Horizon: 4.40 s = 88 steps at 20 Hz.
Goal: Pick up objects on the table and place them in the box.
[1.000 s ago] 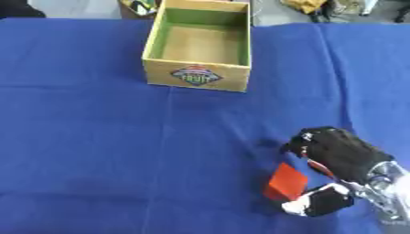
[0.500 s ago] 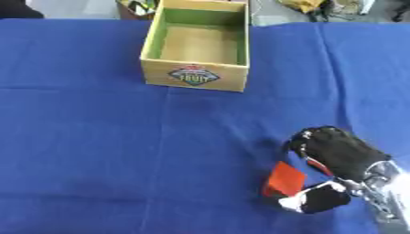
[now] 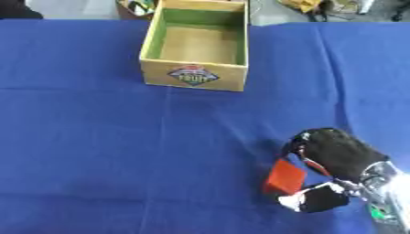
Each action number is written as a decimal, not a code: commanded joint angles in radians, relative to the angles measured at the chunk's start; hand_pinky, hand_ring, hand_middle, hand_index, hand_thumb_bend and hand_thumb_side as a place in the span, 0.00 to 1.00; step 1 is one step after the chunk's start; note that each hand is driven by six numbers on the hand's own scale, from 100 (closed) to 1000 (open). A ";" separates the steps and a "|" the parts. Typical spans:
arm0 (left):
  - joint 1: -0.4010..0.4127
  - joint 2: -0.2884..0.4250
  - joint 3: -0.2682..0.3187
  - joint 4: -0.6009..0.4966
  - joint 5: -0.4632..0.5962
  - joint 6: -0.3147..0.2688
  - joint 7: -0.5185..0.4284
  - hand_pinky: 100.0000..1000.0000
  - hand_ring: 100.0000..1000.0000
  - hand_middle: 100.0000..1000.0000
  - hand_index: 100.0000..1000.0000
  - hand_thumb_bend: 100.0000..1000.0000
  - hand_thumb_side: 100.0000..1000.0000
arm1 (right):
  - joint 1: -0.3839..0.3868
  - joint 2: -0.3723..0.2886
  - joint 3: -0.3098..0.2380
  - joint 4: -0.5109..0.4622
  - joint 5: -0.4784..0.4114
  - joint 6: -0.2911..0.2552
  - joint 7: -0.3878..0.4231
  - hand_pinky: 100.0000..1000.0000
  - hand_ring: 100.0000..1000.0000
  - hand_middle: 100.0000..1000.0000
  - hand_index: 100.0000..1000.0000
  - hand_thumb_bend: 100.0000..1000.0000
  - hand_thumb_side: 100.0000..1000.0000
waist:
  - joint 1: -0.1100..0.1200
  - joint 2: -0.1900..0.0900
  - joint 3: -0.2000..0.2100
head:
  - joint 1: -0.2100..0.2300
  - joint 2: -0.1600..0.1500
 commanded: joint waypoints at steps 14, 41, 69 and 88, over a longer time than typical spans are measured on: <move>-0.004 0.016 -0.005 -0.019 0.001 -0.004 -0.008 0.15 0.24 0.36 0.70 0.00 1.00 | -0.005 0.004 0.000 -0.022 -0.004 -0.007 0.025 0.47 0.51 0.27 0.53 0.05 0.81 | 0.008 -0.012 0.000 | -0.004 -0.007; -0.002 0.027 -0.011 -0.019 0.000 0.002 -0.018 0.15 0.24 0.36 0.70 0.00 1.00 | -0.078 -0.346 -0.105 -0.022 -0.370 0.190 -0.411 0.34 0.39 0.19 0.12 0.00 0.37 | -0.010 -0.016 0.030 | -0.027 -0.019; -0.019 0.033 -0.034 -0.019 -0.006 -0.052 -0.069 0.14 0.23 0.36 0.70 0.00 1.00 | -0.371 -0.780 -0.095 0.304 -0.935 0.380 -0.801 0.28 0.30 0.10 0.06 0.00 0.14 | -0.078 0.077 0.273 | -0.303 -0.127; -0.024 0.014 -0.043 -0.019 -0.020 -0.124 -0.096 0.13 0.22 0.36 0.70 0.00 1.00 | -0.515 -0.790 -0.012 0.529 -0.993 0.326 -0.934 0.26 0.28 0.06 0.06 0.00 0.08 | -0.121 0.170 0.449 | -0.516 -0.231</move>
